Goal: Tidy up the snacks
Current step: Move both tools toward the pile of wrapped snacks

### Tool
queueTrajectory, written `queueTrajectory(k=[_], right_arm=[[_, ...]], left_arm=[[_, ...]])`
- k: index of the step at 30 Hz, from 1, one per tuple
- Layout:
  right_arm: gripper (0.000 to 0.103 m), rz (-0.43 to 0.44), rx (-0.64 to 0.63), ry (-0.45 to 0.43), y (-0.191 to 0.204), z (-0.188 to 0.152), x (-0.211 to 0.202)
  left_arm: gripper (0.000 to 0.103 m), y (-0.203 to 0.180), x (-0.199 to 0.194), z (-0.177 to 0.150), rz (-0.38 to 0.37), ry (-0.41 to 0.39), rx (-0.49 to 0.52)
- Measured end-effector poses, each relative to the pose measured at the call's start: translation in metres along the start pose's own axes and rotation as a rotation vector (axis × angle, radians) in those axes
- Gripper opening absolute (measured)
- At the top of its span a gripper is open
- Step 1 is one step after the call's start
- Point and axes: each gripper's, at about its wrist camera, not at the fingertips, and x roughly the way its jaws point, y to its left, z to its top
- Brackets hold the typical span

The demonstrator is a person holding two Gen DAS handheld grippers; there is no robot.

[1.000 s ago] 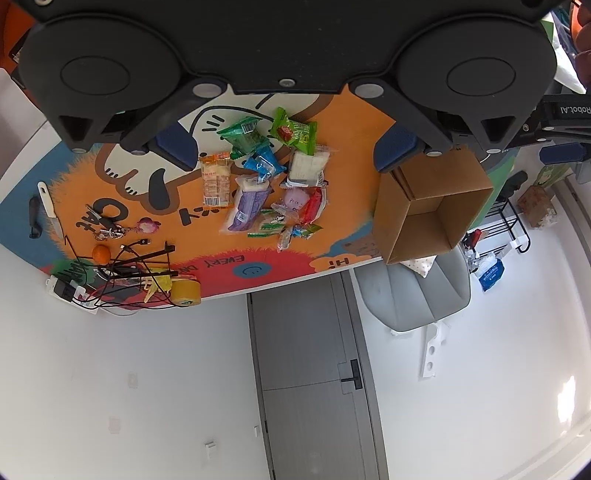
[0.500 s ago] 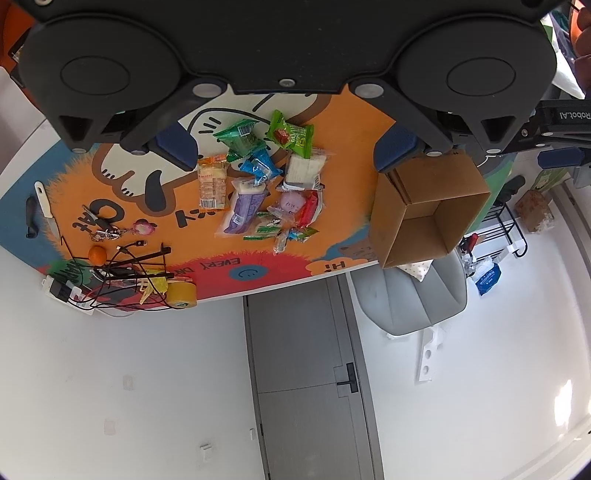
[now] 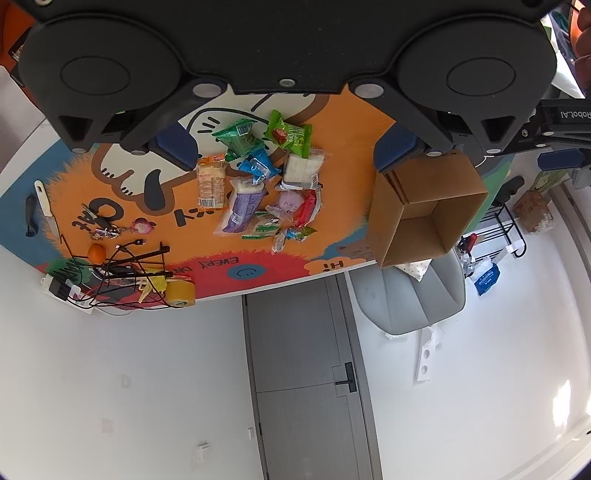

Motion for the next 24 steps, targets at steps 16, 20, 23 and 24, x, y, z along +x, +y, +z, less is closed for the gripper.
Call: queueTrajectory(k=[16,20,23,24], right_arm=[[0.103,-0.008,-0.007,0.0,0.0004,-0.001,-0.0002],[0.103,-0.013,-0.008,-0.001,0.0009,-0.0011,0.0],[0.103,-0.02,-0.012,-0.003,0.001,-0.0016,0.0009],[0.103,-0.021,-0.012,-0.003,0.0008,-0.0017,0.0014]], left_arm=[[0.102,0.0006,0.0006,-0.0012,-0.004,0.001,-0.002],[0.102,-0.0001,0.0003,-0.0017,-0.004,0.002,-0.002],[0.102,-0.001,0.0004,-0.0015,-0.004,-0.001,-0.004],[0.102,-0.0011,0.0009,-0.0015,-0.002,-0.003,-0.005]])
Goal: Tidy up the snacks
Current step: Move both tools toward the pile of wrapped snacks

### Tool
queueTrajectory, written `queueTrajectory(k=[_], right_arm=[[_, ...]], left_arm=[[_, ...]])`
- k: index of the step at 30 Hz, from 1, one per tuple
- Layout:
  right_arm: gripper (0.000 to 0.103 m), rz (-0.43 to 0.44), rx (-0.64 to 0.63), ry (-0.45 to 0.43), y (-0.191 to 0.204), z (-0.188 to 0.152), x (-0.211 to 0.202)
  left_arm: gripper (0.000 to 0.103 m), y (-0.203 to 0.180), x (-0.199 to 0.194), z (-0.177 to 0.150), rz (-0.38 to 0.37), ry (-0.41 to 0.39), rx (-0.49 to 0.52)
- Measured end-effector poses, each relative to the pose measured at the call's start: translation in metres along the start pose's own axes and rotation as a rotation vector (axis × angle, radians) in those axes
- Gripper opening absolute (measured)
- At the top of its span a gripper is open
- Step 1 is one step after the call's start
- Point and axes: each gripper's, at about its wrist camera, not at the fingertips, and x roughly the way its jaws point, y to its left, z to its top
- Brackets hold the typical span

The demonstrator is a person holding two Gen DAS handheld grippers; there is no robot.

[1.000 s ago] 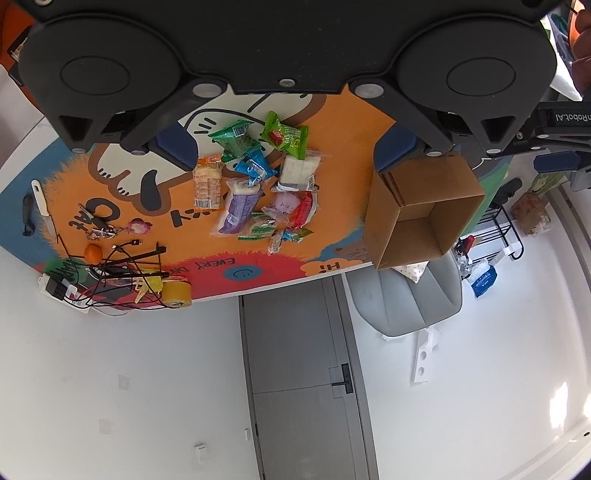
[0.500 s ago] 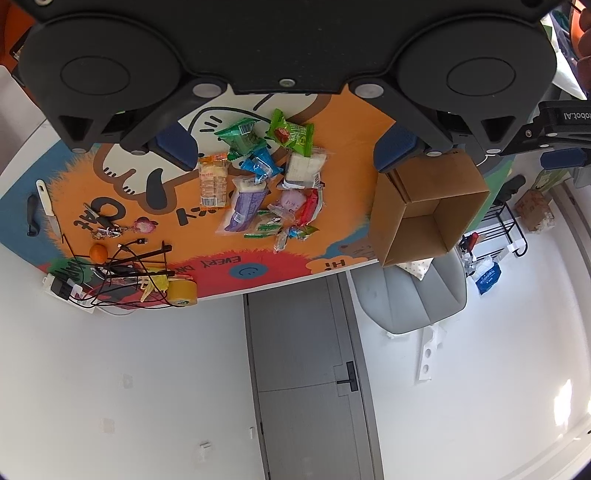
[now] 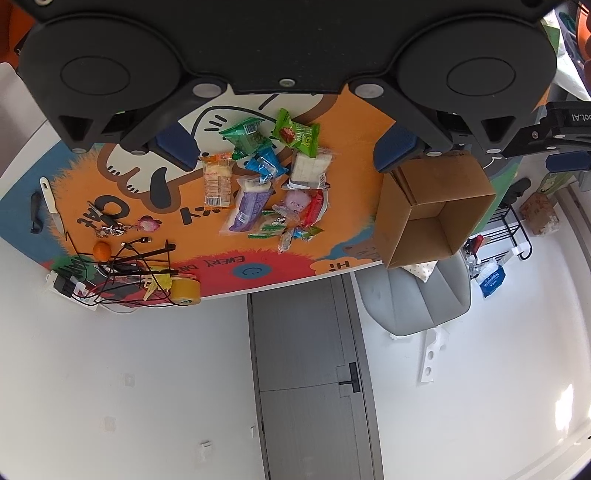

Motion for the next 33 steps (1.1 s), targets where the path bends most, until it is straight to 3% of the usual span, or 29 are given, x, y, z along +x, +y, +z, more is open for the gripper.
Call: queueTrajectory(k=[10,18,22,26,33], right_arm=[[0.103,-0.013,0.008,0.005,-0.007,-0.006,0.014],[0.103,-0.017,0.016,0.029,-0.015,-0.014,0.034],[0.103,0.014,0.01,0.003,-0.02,-0.018,0.038],[0.103,-0.009,-0.034,-0.012,-0.023,-0.021,0.047],[0.103,0.048,-0.009,0.014,-0.039,-0.025,0.065]], left_arm=[[0.102,-0.001,0.011,0.0,0.015,-0.031,-0.017],[0.102,-0.012,0.033,-0.004,-0.026,0.003,-0.018],[0.102,-0.019,0.045,-0.005,-0.03,0.008,-0.017],[0.102,-0.026,0.058,-0.005,-0.055,0.022,-0.018],[0.102,-0.042,0.081,-0.01,-0.085,0.034,-0.012]])
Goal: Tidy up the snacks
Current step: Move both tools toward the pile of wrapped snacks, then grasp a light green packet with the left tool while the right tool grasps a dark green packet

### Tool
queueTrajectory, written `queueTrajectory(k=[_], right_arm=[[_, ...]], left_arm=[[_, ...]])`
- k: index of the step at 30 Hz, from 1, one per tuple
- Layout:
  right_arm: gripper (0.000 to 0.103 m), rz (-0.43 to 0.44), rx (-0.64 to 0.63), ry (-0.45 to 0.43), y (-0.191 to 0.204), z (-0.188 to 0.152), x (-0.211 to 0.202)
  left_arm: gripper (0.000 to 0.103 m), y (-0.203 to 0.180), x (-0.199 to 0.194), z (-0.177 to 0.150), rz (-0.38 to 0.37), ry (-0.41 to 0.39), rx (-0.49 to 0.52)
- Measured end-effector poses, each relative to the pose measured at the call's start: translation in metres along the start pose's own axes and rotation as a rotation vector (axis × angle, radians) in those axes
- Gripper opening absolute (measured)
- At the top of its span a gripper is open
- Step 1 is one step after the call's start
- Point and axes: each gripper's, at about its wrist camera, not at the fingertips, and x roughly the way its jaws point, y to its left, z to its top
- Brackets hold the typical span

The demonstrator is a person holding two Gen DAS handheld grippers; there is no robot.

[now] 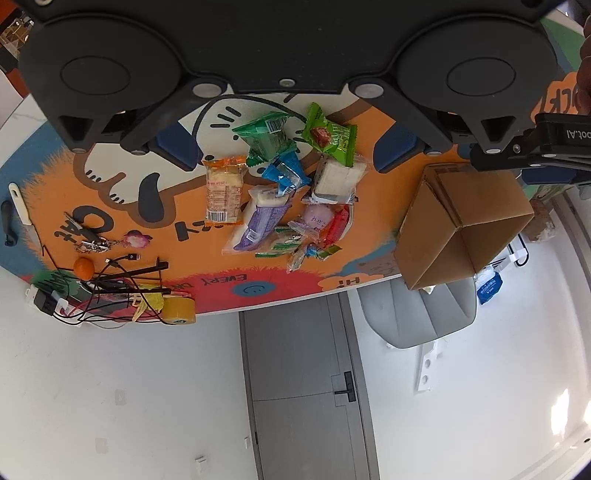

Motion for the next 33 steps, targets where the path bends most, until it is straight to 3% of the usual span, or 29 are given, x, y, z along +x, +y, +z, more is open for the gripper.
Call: queueTrajectory(k=[3,6,13,19,26,30,33], right_arm=[[0.101,0.014,0.018,0.006,-0.007,-0.002,0.006],[0.092,0.021,0.033,0.025,-0.015,-0.004,0.014],[0.07,0.053,0.083,0.077,-0.032,-0.009,0.036],[0.061,0.066,0.102,0.112,-0.039,-0.012,0.053],[0.059,0.106,0.138,0.163,-0.047,-0.019,0.075],[0.04,0.098,0.141,0.177,-0.05,-0.023,0.08],[0.038,0.117,0.177,0.175,-0.056,-0.024,0.078]], left_arm=[[0.1,-0.005,0.012,-0.001,-0.007,0.009,-0.008],[0.099,-0.008,0.022,-0.001,-0.015,0.007,-0.028],[0.082,-0.019,0.05,-0.003,-0.041,0.045,-0.031],[0.072,-0.029,0.073,-0.002,-0.071,0.081,-0.04],[0.068,-0.037,0.093,-0.003,-0.099,0.127,-0.042],[0.063,-0.042,0.106,-0.005,-0.106,0.153,-0.031],[0.062,-0.044,0.115,-0.005,-0.127,0.162,-0.045]])
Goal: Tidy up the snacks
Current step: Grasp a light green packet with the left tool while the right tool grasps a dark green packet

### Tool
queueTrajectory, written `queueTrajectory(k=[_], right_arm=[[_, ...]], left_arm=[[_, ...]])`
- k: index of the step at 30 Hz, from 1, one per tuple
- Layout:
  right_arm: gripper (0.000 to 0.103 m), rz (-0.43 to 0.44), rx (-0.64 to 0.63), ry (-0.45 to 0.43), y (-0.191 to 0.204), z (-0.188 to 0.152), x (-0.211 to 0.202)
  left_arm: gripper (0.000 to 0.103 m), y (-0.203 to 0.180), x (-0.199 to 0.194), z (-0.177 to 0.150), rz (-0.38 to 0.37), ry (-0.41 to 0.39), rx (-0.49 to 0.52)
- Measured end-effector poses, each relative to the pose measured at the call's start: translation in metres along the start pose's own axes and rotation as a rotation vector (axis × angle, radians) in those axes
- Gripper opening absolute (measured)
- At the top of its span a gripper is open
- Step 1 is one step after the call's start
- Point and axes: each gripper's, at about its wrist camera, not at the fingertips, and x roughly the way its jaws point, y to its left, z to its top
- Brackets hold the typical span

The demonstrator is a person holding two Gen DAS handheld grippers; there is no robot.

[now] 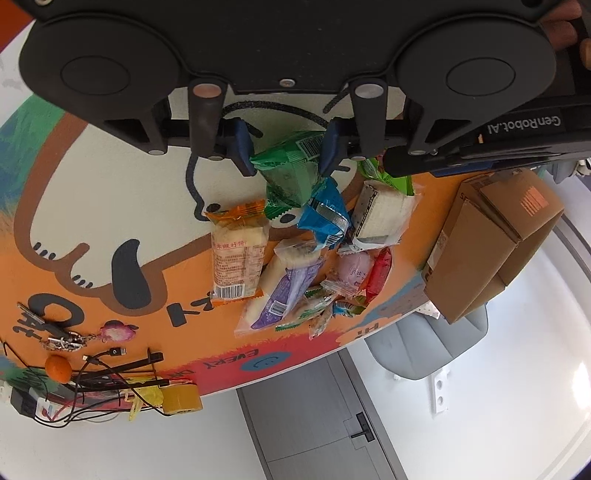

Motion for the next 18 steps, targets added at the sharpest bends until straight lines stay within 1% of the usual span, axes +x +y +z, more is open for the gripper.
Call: queueTrajectory(k=[2,3,6,7,8,10,13,15,18], right_arm=[[0.038,0.007,0.015,-0.006,-0.003,-0.001,-0.001],[0.037,0.007,0.022,-0.009,-0.004,-0.001,-0.001],[0.037,-0.002,0.039,-0.018,-0.007,-0.002,-0.004],[0.037,0.004,0.045,-0.017,-0.008,-0.002,-0.005],[0.037,0.008,0.049,-0.017,-0.009,-0.002,-0.005],[0.037,0.011,0.051,-0.019,-0.008,-0.003,-0.005],[0.037,0.036,0.052,-0.029,-0.005,-0.002,-0.005],[0.037,0.052,0.031,-0.043,-0.001,-0.002,-0.006],[0.037,0.059,0.02,-0.043,0.005,0.001,-0.004]], left_arm=[[0.061,-0.002,0.007,0.0,-0.002,0.012,0.001],[0.058,-0.003,0.01,-0.001,-0.003,0.017,0.0],[0.053,-0.004,0.015,-0.002,-0.013,0.029,-0.006],[0.046,-0.006,0.015,-0.003,-0.009,0.025,0.004],[0.044,-0.007,0.015,-0.003,-0.017,0.03,0.007],[0.034,-0.01,0.014,-0.004,-0.038,0.031,0.004],[0.031,-0.01,0.009,-0.005,-0.036,0.021,0.003],[0.03,-0.007,0.007,-0.005,-0.038,0.02,-0.011],[0.027,-0.002,0.003,-0.002,-0.03,-0.003,-0.019]])
